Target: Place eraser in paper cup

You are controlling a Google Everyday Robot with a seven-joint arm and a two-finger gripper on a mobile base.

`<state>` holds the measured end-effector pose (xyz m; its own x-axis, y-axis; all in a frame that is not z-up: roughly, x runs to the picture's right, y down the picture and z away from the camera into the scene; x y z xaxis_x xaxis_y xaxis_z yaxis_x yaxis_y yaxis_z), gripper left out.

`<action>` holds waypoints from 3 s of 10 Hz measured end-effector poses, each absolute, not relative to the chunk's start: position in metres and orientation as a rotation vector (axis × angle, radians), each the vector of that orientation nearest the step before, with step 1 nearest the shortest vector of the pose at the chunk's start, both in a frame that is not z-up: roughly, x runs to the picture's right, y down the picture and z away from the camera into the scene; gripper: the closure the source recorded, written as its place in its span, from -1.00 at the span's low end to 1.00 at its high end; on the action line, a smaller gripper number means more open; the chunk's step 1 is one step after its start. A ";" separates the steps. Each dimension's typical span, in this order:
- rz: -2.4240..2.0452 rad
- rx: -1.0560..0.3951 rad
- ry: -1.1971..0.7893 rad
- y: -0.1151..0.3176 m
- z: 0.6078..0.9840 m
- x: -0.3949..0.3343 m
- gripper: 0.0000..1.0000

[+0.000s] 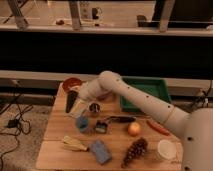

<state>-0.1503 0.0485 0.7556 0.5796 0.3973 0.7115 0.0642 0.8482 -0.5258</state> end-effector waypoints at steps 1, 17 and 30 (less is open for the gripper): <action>0.223 -0.533 -0.931 0.046 0.759 -0.130 1.00; 0.380 -0.317 -0.843 -0.009 0.741 0.007 1.00; 0.518 -0.067 -0.638 -0.045 0.689 0.143 1.00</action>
